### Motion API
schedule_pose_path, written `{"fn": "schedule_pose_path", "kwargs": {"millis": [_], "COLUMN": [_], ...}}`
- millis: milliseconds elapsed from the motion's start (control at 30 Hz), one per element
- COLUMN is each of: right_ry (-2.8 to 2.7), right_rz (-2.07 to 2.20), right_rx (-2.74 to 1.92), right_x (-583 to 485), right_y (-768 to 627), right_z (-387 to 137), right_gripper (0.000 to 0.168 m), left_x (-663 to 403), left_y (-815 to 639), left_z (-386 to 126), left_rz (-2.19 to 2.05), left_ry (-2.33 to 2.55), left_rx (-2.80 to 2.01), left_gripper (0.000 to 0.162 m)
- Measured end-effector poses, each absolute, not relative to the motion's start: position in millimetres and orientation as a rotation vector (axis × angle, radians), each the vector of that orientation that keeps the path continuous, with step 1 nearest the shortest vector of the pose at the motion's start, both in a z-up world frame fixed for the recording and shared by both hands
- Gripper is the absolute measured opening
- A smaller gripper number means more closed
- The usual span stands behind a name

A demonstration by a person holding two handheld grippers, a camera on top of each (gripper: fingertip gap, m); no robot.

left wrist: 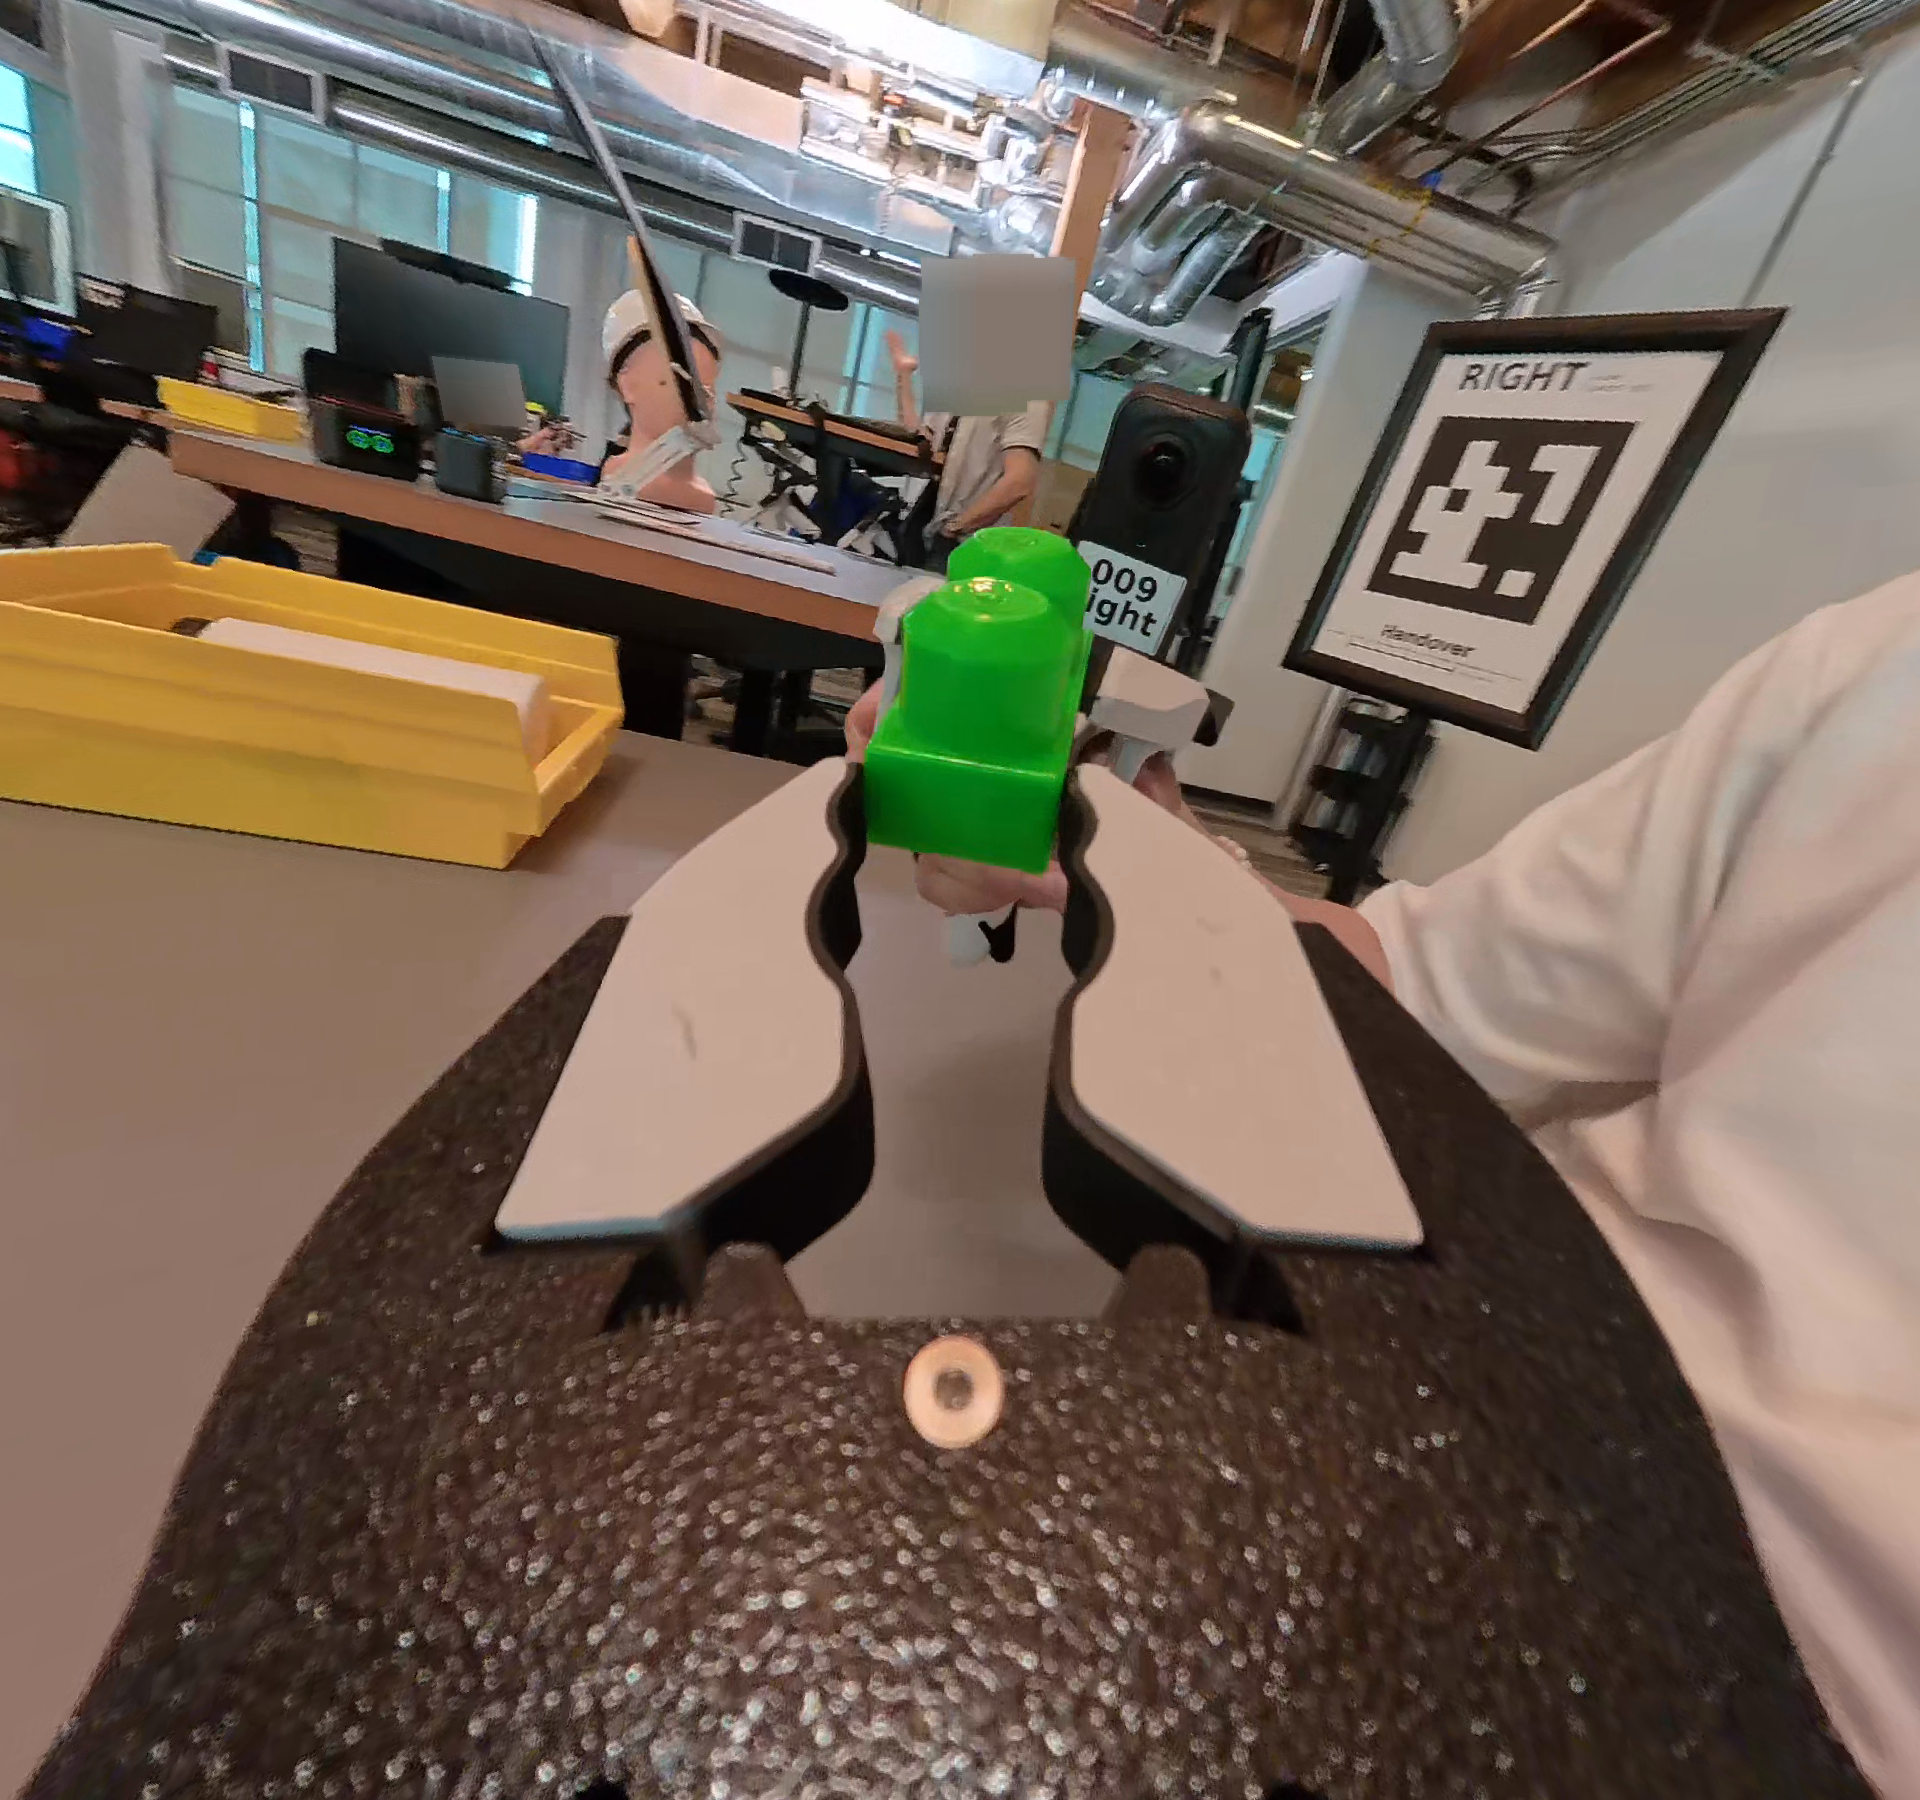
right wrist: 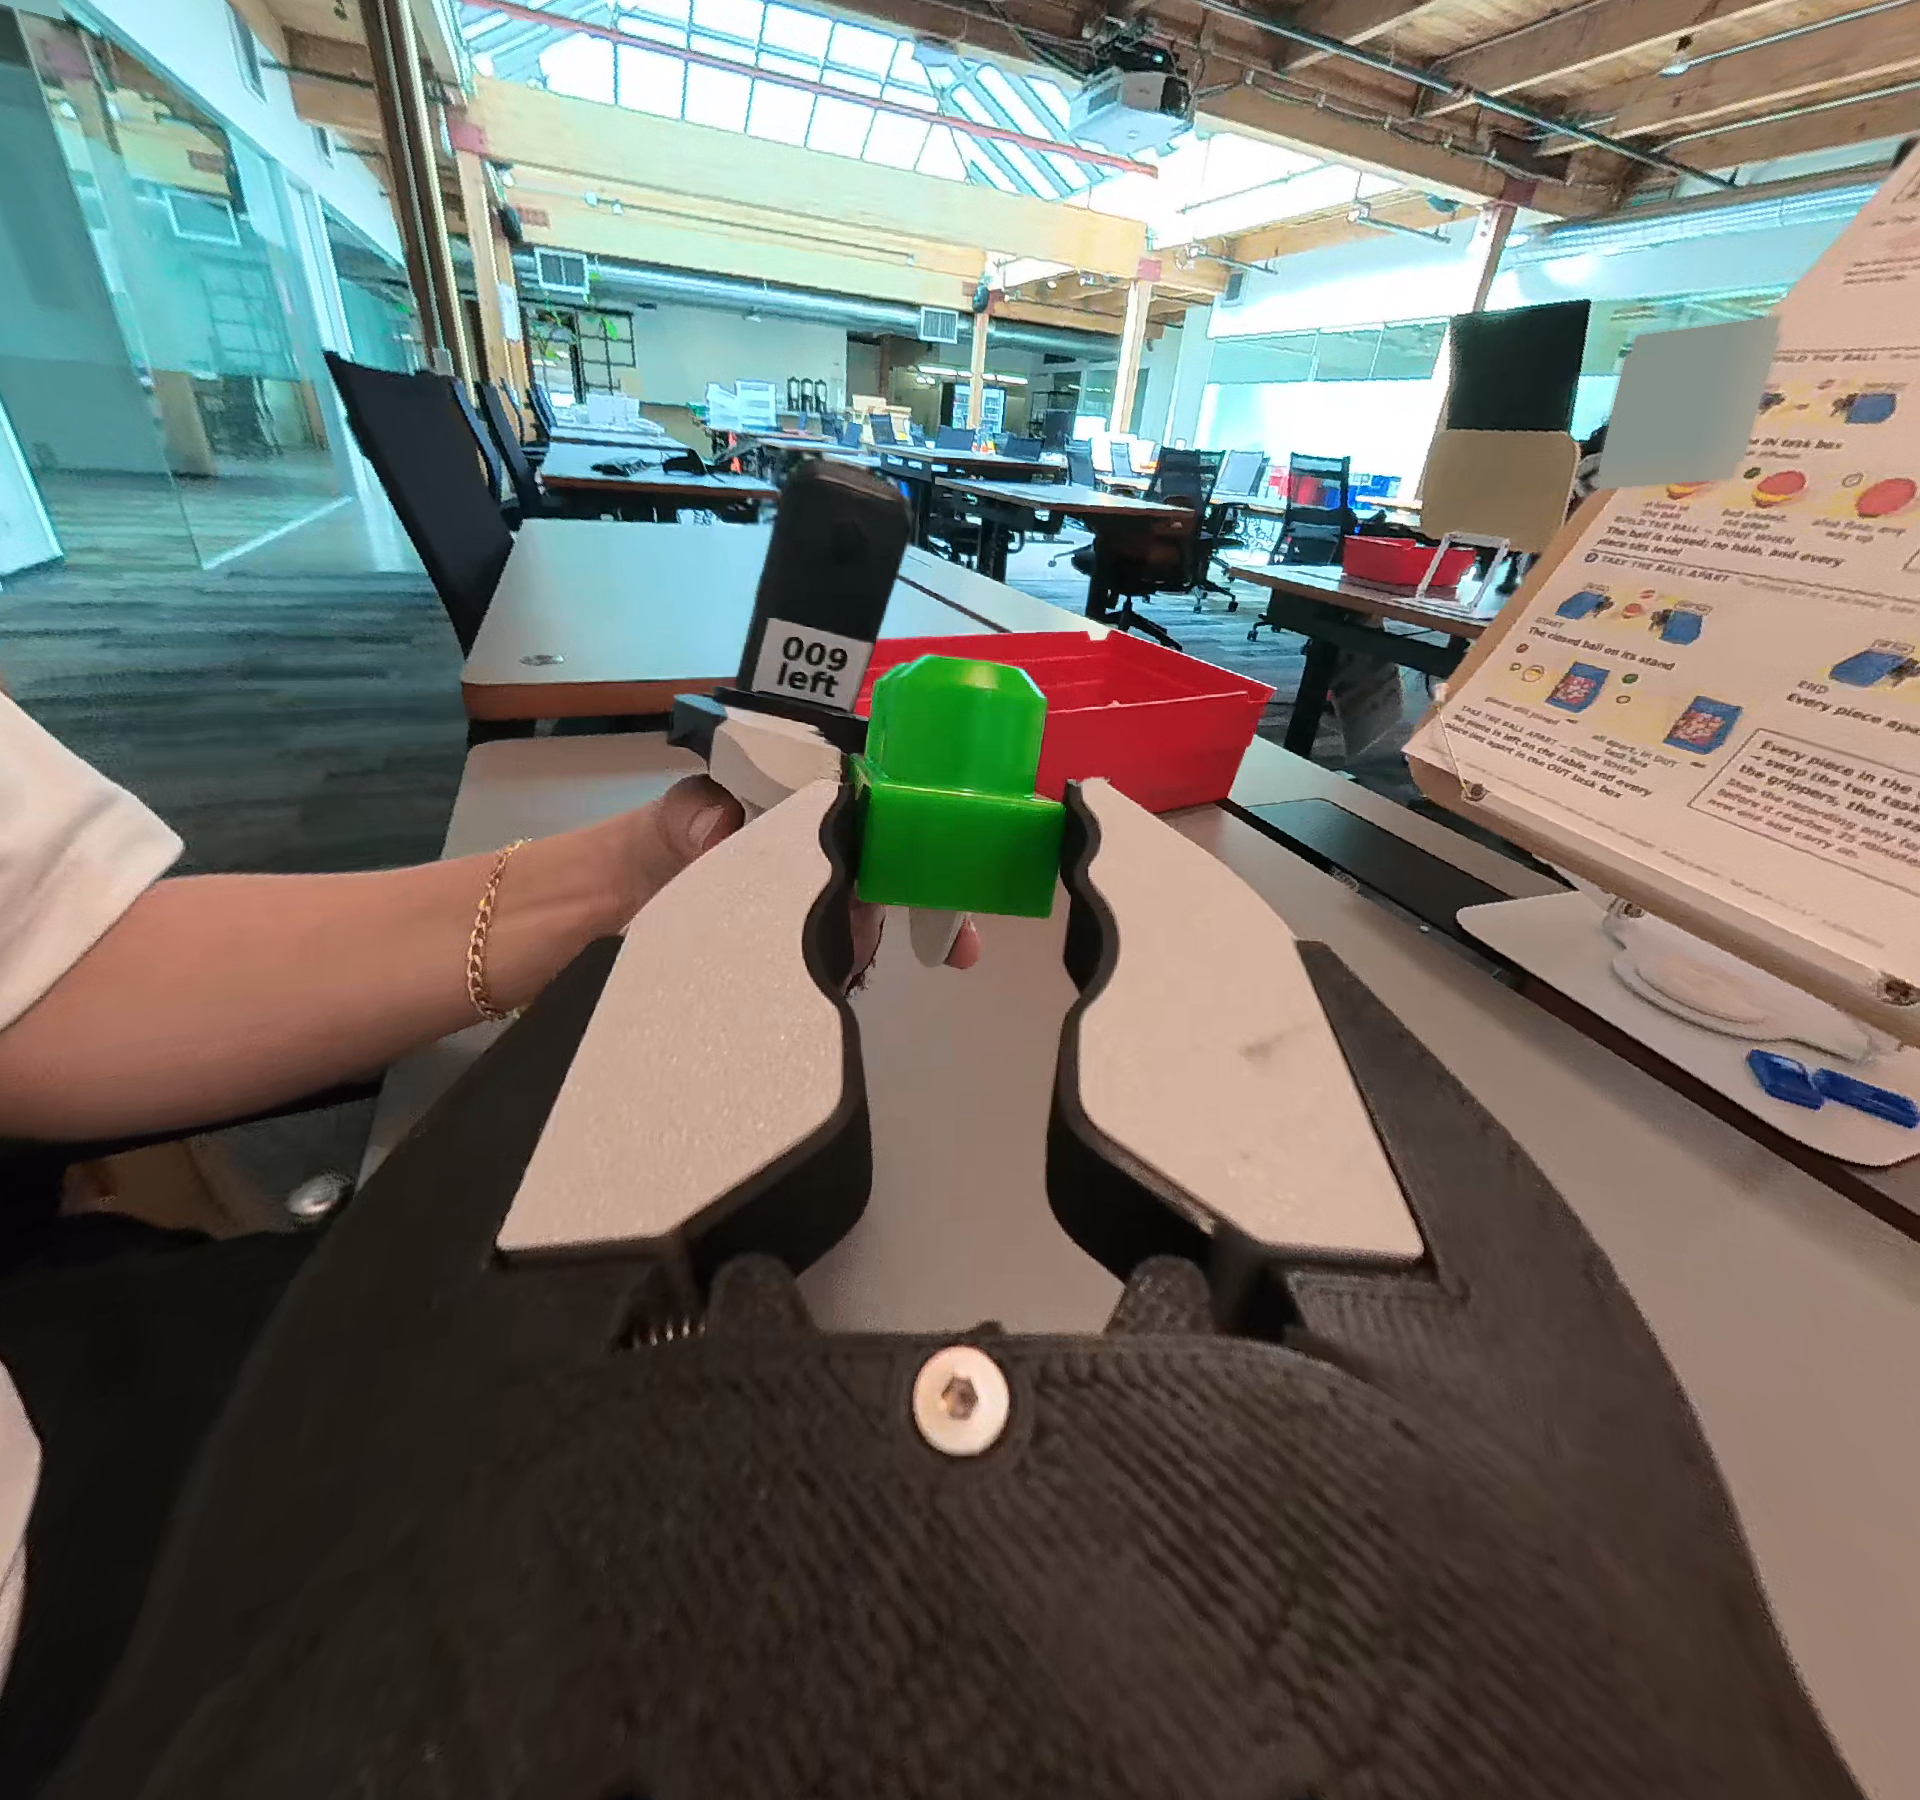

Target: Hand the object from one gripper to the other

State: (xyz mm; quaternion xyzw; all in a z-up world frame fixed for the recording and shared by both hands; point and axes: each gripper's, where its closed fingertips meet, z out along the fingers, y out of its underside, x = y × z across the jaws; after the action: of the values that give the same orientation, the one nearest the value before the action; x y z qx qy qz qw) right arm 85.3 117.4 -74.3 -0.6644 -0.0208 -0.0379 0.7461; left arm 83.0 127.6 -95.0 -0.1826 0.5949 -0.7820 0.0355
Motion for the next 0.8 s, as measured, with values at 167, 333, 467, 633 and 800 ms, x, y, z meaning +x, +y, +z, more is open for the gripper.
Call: {"fn": "schedule_pose_path", "kwargs": {"millis": [167, 333, 467, 633, 800], "right_ry": [-0.093, -0.191, -0.334, -0.490, -0.568], "right_rz": [-0.086, -0.177, -0.328, -0.449, -0.643], "right_rx": [-1.440, -1.400, -1.412, -1.492, -1.596], "right_x": [77.1, 70.3, 60.6, 53.6, 60.5], "right_y": [115.9, 114.4, 116.5, 112.2, 119.0], "right_z": [-71.1, -68.0, -72.7, -82.6, -98.4], "right_gripper": [0.047, 0.057, 0.061, 0.061, 0.052], "left_x": [80.1, 72.0, 62.9, 62.8, 57.7], "left_y": [136.7, 140.8, 133.6, 129.7, 122.3], "left_z": [-90.6, -93.2, -102.1, -111.3, -119.3], "left_rz": [-2.652, -2.846, -2.891, -2.893, -2.849], "left_ry": [1.765, 1.807, 1.960, 2.070, 2.179], "left_rx": [-0.584, -0.580, -0.566, -0.650, -0.649], "left_gripper": [0.035, 0.034, 0.035, 0.035, 0.035]}}
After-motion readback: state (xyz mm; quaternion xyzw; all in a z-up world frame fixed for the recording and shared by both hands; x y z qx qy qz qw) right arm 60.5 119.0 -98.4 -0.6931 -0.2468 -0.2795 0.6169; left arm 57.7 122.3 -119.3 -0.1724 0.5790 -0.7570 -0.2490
